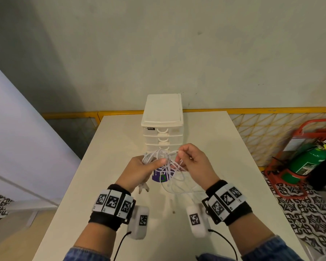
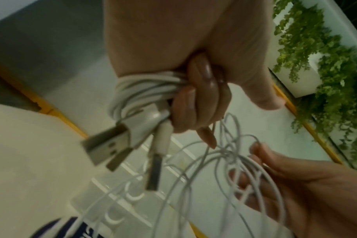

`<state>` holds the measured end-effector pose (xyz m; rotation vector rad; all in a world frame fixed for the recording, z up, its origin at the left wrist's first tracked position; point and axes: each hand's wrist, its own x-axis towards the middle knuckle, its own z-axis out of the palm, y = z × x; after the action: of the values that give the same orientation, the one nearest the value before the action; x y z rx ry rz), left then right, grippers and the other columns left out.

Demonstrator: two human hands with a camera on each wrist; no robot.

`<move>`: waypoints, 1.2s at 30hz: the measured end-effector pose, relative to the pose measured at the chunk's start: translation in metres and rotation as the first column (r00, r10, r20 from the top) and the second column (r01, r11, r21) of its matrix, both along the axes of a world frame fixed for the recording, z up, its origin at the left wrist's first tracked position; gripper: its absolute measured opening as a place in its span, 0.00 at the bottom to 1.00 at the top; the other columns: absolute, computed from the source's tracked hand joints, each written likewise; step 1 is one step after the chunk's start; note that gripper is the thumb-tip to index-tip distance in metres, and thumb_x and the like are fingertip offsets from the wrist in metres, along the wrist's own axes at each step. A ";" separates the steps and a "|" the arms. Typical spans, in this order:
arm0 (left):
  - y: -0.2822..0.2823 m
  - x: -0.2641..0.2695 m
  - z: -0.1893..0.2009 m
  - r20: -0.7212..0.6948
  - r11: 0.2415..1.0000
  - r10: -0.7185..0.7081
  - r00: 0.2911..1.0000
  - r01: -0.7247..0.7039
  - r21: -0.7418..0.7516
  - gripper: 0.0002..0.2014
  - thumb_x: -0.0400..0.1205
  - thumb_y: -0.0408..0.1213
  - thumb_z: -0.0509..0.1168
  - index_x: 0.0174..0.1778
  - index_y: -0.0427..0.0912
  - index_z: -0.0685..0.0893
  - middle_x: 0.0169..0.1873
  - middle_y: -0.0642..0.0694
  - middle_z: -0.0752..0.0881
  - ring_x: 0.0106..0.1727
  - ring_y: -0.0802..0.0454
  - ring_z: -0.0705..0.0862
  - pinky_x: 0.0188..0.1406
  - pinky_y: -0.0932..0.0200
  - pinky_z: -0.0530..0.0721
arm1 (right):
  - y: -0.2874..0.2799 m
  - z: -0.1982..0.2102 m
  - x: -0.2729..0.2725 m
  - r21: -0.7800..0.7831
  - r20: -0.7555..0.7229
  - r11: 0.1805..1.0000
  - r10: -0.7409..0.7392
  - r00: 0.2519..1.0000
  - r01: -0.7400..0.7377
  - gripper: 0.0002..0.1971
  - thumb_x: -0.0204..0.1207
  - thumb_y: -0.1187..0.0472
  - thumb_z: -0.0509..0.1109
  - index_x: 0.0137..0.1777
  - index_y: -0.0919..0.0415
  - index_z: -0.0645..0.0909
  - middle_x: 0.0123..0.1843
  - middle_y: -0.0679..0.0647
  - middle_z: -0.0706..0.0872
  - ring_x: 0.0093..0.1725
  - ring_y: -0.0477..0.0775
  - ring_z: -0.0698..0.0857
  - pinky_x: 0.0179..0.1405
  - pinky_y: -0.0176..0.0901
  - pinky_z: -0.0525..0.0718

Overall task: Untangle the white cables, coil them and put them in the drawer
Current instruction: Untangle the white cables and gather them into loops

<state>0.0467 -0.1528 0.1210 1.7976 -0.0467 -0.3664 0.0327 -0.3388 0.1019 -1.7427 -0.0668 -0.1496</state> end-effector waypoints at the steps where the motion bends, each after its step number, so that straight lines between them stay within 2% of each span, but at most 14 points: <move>1: -0.004 -0.001 0.000 0.006 1.000 -0.013 1.000 0.013 0.002 0.21 0.69 0.50 0.77 0.19 0.46 0.76 0.15 0.47 0.67 0.16 0.52 0.63 0.20 0.58 0.74 | 0.003 0.000 -0.001 0.019 -0.012 1.000 0.015 1.000 -0.015 0.06 0.83 0.67 0.59 0.45 0.60 0.74 0.36 0.57 0.85 0.33 0.54 0.87 0.37 0.53 0.88; 5: -0.013 -0.003 -0.002 0.015 1.000 -0.029 0.999 0.029 0.013 0.22 0.74 0.40 0.76 0.15 0.48 0.78 0.12 0.50 0.68 0.14 0.55 0.64 0.16 0.65 0.66 | 0.009 0.004 -0.004 0.195 -0.046 0.979 0.064 0.997 -0.054 0.05 0.85 0.66 0.55 0.48 0.60 0.70 0.39 0.58 0.84 0.36 0.56 0.86 0.35 0.49 0.87; 9: -0.013 -0.002 -0.003 0.036 1.000 0.017 0.999 -0.018 0.022 0.20 0.75 0.40 0.75 0.19 0.45 0.77 0.13 0.48 0.69 0.13 0.54 0.66 0.13 0.65 0.70 | 0.010 0.007 -0.007 0.310 -0.057 0.946 0.118 0.991 -0.094 0.04 0.84 0.62 0.57 0.52 0.61 0.72 0.39 0.58 0.82 0.36 0.57 0.85 0.39 0.46 0.85; 11: -0.010 -0.001 -0.001 0.041 0.999 0.032 0.999 -0.034 0.031 0.22 0.77 0.39 0.74 0.16 0.47 0.77 0.12 0.50 0.69 0.13 0.54 0.66 0.13 0.64 0.71 | 0.006 0.008 -0.008 0.217 -0.078 0.968 0.144 0.987 -0.124 0.10 0.79 0.60 0.67 0.57 0.57 0.74 0.36 0.54 0.81 0.35 0.52 0.83 0.39 0.38 0.81; 13: -0.008 0.000 0.001 0.062 0.998 0.028 0.998 -0.031 0.058 0.23 0.77 0.38 0.73 0.14 0.49 0.78 0.11 0.54 0.70 0.13 0.57 0.68 0.13 0.64 0.70 | 0.002 0.004 -0.004 0.053 -0.111 0.983 0.183 0.977 -0.178 0.23 0.69 0.64 0.77 0.63 0.54 0.76 0.34 0.46 0.80 0.33 0.42 0.80 0.37 0.30 0.79; 14: -0.008 0.000 0.002 0.072 0.996 0.034 0.997 -0.039 0.074 0.22 0.77 0.37 0.73 0.16 0.49 0.78 0.11 0.56 0.71 0.13 0.58 0.69 0.14 0.64 0.69 | 0.000 0.003 -0.002 -0.019 -0.117 0.982 0.183 0.976 -0.186 0.24 0.66 0.66 0.79 0.62 0.55 0.79 0.34 0.44 0.81 0.32 0.39 0.80 0.36 0.28 0.78; 17: -0.004 0.002 0.002 0.100 0.990 0.075 0.992 -0.087 0.113 0.23 0.75 0.37 0.75 0.16 0.50 0.74 0.11 0.55 0.70 0.13 0.58 0.68 0.13 0.64 0.68 | -0.007 -0.001 0.001 -0.064 -0.091 0.992 0.102 0.991 -0.108 0.12 0.69 0.67 0.76 0.53 0.59 0.88 0.40 0.52 0.90 0.33 0.39 0.84 0.39 0.30 0.80; 20: 0.001 0.005 0.002 0.084 0.985 0.111 0.990 -0.121 0.123 0.23 0.76 0.37 0.74 0.14 0.49 0.78 0.12 0.54 0.69 0.12 0.58 0.66 0.12 0.66 0.65 | -0.014 -0.002 0.002 -0.072 -0.027 0.997 0.006 1.000 -0.008 0.04 0.73 0.66 0.73 0.43 0.56 0.88 0.33 0.49 0.89 0.32 0.42 0.84 0.41 0.29 0.79; 23: 0.005 0.006 0.005 0.085 0.983 0.107 0.991 -0.118 0.138 0.15 0.76 0.38 0.74 0.23 0.45 0.80 0.10 0.56 0.71 0.13 0.58 0.68 0.11 0.66 0.66 | -0.019 0.003 0.004 -0.112 0.013 0.992 -0.051 0.999 0.052 0.07 0.76 0.65 0.69 0.38 0.55 0.83 0.30 0.50 0.86 0.34 0.44 0.84 0.44 0.27 0.78; 26: 0.008 0.007 0.006 0.126 0.975 0.086 0.988 -0.110 0.194 0.17 0.76 0.39 0.74 0.23 0.45 0.76 0.10 0.56 0.71 0.15 0.57 0.70 0.15 0.60 0.72 | -0.025 0.007 0.002 -0.073 -0.009 0.996 -0.056 0.998 0.055 0.05 0.79 0.64 0.66 0.41 0.59 0.81 0.28 0.50 0.80 0.30 0.44 0.77 0.40 0.34 0.77; 28: 0.011 0.008 0.009 0.139 0.967 0.061 0.988 -0.093 0.236 0.16 0.76 0.41 0.74 0.25 0.43 0.77 0.10 0.56 0.72 0.15 0.56 0.72 0.18 0.54 0.76 | -0.027 0.007 0.001 -0.123 -0.024 0.992 0.012 1.000 -0.014 0.03 0.75 0.62 0.71 0.45 0.59 0.80 0.31 0.45 0.79 0.30 0.40 0.75 0.39 0.34 0.76; 30: 0.010 0.007 0.011 0.130 0.963 0.029 0.991 -0.063 0.263 0.15 0.76 0.41 0.73 0.28 0.41 0.79 0.09 0.56 0.72 0.14 0.59 0.72 0.17 0.55 0.76 | -0.030 0.004 0.002 -0.255 -0.025 0.966 0.036 0.999 -0.041 0.11 0.66 0.61 0.80 0.45 0.56 0.81 0.30 0.41 0.77 0.29 0.37 0.76 0.36 0.25 0.75; 33: 0.006 0.003 0.014 0.081 0.968 -0.017 0.997 -0.003 0.249 0.12 0.77 0.39 0.72 0.29 0.43 0.80 0.09 0.58 0.73 0.14 0.62 0.73 0.20 0.56 0.77 | -0.031 -0.002 0.006 -0.525 0.071 0.850 -0.013 0.997 0.048 0.11 0.64 0.66 0.79 0.35 0.51 0.80 0.30 0.39 0.74 0.30 0.37 0.77 0.33 0.24 0.71; 36: 0.006 0.004 0.014 0.034 0.980 -0.016 0.999 0.009 0.201 0.15 0.78 0.38 0.70 0.25 0.46 0.79 0.11 0.56 0.72 0.14 0.58 0.71 0.20 0.57 0.76 | -0.032 -0.015 0.010 -0.455 0.204 0.870 -0.103 0.974 0.187 0.16 0.62 0.75 0.75 0.28 0.52 0.79 0.39 0.45 0.77 0.38 0.38 0.77 0.40 0.22 0.70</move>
<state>0.0508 -0.1469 0.1350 2.0046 -0.0472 -0.3586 0.0423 -0.3707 0.0873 -2.2231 -0.1056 -0.4272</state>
